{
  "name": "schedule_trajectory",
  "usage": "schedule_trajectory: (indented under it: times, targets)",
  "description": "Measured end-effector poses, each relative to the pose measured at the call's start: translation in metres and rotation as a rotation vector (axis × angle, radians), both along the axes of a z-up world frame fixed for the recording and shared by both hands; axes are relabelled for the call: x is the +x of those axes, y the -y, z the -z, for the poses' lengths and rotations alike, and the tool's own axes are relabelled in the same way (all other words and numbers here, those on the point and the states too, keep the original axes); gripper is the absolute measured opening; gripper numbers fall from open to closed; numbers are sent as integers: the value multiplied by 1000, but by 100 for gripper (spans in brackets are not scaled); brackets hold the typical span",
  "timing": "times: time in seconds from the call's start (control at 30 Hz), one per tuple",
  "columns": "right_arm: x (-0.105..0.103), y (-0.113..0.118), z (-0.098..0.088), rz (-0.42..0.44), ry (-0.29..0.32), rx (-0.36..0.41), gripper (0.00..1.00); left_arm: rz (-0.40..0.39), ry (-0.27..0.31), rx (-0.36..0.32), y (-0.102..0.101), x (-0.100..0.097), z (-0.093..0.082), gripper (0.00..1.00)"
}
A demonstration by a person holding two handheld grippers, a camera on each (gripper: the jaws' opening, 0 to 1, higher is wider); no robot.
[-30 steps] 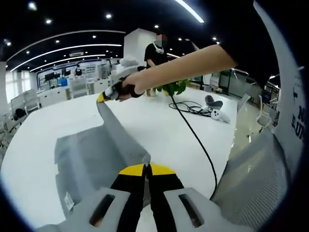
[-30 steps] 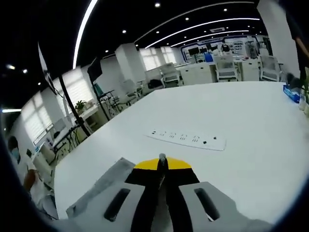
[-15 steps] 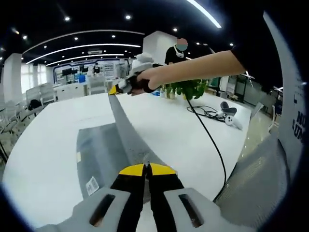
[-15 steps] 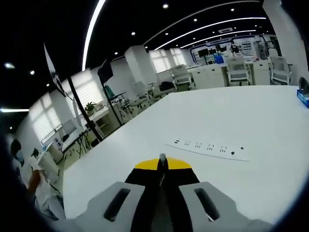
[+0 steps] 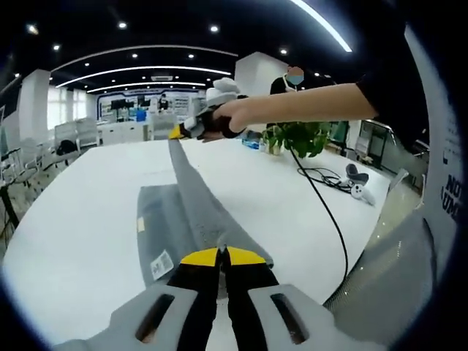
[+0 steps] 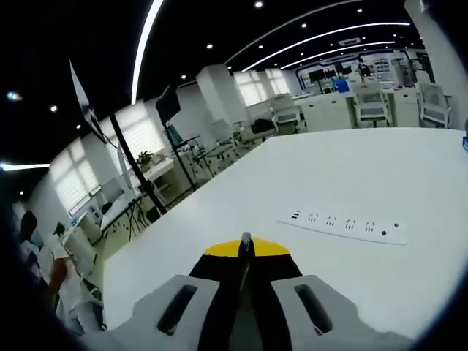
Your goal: Fold the towel on the table until its edges align and the towel forms a compact rectangular stack.
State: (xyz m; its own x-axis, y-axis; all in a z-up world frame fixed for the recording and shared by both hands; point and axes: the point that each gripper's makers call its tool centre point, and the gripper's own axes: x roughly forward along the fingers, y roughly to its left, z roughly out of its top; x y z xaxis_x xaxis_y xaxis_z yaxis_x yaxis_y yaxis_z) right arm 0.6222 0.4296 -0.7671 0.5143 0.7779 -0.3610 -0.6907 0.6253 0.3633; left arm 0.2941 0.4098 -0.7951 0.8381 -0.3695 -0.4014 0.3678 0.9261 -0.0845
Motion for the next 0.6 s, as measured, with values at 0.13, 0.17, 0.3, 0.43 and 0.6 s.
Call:
schedule_trajectory:
  times: [0.13,0.17,0.3,0.43,0.6]
  targets:
    - [3,-12,9,-3,0,-14,0,-95,-19,-88,-18,2,8,2]
    - [2,-13,10,-4,-4,-14,0,-107,-24,-90,-22,2,11,2]
    - [3,-19,19,-9,0,-36,0,-140,-34,-109,-33,6,16,3]
    - [0,-24,31,-25,5,-61,1,-217,-172,-119,-48,1,43,3]
    - [2,-35,51,-37,2,-88,1,-231,-229,-135,-61,2,62,3]
